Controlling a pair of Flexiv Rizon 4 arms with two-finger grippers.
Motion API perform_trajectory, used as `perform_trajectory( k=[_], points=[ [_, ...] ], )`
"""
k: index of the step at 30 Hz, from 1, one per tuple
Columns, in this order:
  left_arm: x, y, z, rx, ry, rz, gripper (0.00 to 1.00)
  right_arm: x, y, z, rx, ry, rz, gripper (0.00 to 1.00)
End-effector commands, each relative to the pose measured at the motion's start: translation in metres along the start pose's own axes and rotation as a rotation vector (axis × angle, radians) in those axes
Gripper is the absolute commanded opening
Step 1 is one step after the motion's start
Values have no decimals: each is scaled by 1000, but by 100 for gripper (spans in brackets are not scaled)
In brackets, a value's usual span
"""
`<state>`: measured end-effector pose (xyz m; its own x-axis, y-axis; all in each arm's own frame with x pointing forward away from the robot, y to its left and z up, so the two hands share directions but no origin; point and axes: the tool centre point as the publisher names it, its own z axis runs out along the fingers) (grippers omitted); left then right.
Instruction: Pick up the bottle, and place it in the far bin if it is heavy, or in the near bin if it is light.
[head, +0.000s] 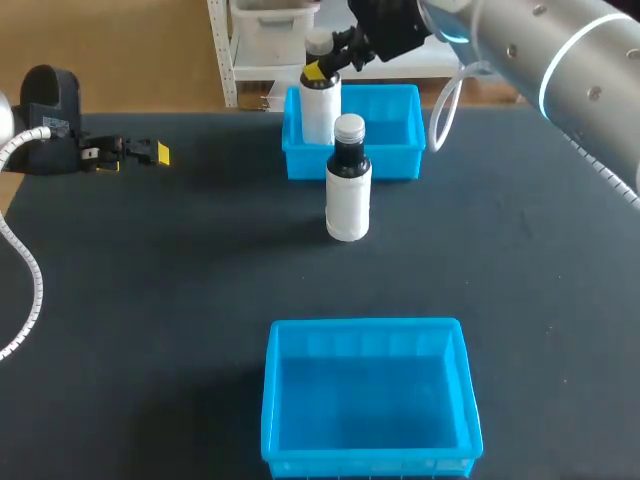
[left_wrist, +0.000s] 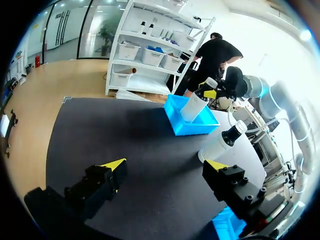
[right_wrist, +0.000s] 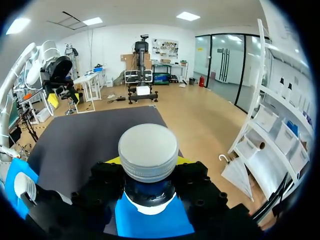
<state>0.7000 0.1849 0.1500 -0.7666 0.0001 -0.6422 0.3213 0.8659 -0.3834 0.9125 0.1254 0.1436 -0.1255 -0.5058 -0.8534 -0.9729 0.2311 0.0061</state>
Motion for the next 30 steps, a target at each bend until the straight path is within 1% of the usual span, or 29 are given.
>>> perform_trajectory(
  k=[1, 30],
  points=[
    [0, 0, 0, 0, 0, 0, 100, -2, -14, 7, -411, 6, 6, 0],
    [0, 0, 0, 0, 0, 0, 100, 20, -25, 23, -438, 5, 61, 0]
  ],
)
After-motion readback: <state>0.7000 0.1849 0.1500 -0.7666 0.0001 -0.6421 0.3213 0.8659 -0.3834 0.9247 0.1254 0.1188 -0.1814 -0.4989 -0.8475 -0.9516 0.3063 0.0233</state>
